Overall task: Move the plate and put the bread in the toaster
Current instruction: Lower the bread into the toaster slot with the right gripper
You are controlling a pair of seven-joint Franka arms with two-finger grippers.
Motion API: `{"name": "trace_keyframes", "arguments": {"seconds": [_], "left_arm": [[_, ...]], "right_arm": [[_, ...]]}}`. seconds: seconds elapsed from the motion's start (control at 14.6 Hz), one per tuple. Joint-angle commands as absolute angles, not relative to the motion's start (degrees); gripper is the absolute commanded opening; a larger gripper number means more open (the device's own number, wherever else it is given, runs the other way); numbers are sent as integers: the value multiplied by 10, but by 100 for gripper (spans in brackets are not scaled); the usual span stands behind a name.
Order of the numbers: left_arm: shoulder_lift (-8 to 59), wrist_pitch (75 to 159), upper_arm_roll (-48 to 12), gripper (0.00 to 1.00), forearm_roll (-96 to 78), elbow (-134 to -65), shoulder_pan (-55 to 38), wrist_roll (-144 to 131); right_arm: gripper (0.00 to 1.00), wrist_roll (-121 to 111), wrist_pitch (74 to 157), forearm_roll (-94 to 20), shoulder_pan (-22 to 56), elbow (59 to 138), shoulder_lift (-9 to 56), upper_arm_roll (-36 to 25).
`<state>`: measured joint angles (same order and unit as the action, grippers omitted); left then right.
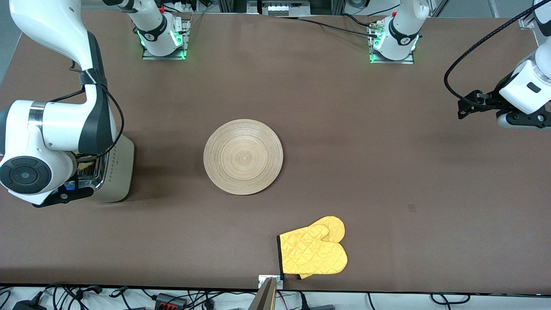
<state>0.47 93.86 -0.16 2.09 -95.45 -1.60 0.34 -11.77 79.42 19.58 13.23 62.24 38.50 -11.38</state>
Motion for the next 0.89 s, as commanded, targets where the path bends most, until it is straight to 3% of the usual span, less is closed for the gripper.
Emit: {"name": "trace_keyframes", "arguments": {"seconds": [0.0, 0.41, 0.48, 0.62, 0.82], "left_arm": [[-6, 933, -3, 100, 14, -960, -14, 3], [-6, 933, -3, 100, 14, -960, -14, 4], [-6, 933, -3, 100, 14, -960, -14, 3], [-6, 933, -3, 100, 14, -960, -14, 3], [-6, 933, -3, 100, 14, -960, -14, 3]], "right_arm": [[0, -85, 795, 169, 127, 600, 395, -113], [1, -55, 800, 111, 91, 601, 404, -113], [37, -57, 799, 98, 87, 602, 404, -114], [100, -56, 798, 51, 70, 602, 402, -114], [100, -54, 794, 28, 65, 602, 396, -113]]}}
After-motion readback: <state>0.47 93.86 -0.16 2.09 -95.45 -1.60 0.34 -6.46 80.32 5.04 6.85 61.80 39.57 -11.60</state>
